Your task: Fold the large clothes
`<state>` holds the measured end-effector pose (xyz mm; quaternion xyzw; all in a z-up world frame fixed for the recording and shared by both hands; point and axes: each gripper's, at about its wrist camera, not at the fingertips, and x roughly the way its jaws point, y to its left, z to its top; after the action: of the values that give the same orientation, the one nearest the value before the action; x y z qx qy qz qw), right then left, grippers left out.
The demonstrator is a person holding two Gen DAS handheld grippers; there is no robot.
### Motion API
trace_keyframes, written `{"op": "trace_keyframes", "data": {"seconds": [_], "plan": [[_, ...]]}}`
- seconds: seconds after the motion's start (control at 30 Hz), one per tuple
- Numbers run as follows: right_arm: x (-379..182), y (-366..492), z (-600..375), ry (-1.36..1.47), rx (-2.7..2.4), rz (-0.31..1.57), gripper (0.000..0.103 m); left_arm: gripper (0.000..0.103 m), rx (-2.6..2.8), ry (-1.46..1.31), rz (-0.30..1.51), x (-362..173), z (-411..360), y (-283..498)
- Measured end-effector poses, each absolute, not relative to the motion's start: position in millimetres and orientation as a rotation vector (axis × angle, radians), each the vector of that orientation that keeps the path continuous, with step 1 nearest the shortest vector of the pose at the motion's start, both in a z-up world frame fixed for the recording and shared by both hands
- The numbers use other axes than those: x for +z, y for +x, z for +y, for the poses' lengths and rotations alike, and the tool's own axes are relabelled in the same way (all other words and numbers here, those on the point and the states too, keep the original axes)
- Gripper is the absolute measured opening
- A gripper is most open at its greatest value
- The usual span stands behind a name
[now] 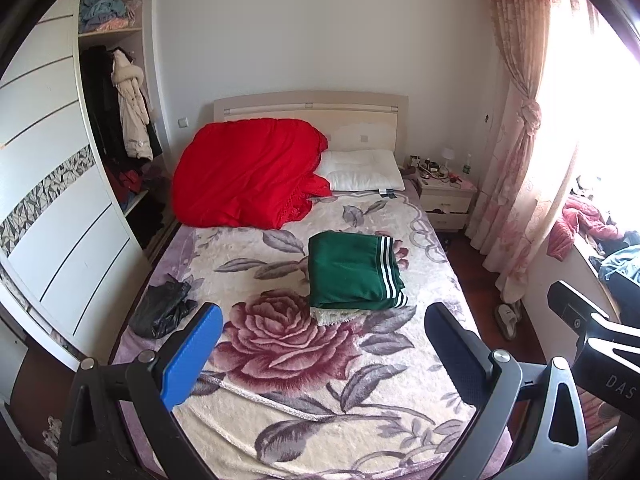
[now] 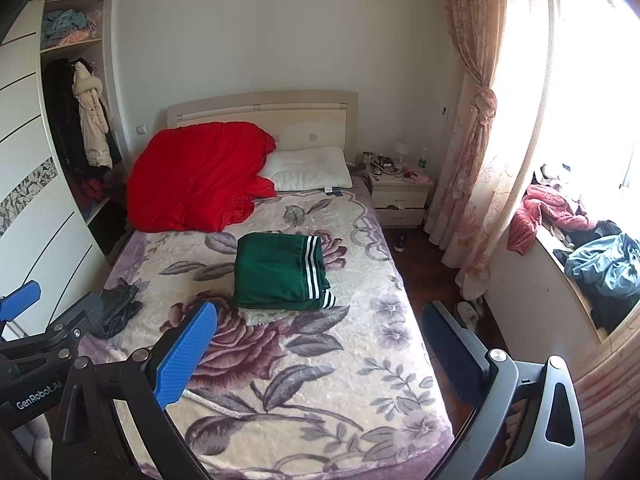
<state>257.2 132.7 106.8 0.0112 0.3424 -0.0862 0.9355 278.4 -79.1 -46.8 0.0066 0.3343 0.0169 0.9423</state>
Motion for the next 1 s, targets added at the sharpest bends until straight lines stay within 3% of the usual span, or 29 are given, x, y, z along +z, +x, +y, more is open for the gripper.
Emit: {"op": "trace_keyframes", "data": {"seconds": [1.0], "plan": [[114.3, 269.8, 138.1, 0.018, -0.16, 0.689, 0.103, 0.103, 0.069, 0.013, 0.633, -26.9, -81.3, 270.8]]}}
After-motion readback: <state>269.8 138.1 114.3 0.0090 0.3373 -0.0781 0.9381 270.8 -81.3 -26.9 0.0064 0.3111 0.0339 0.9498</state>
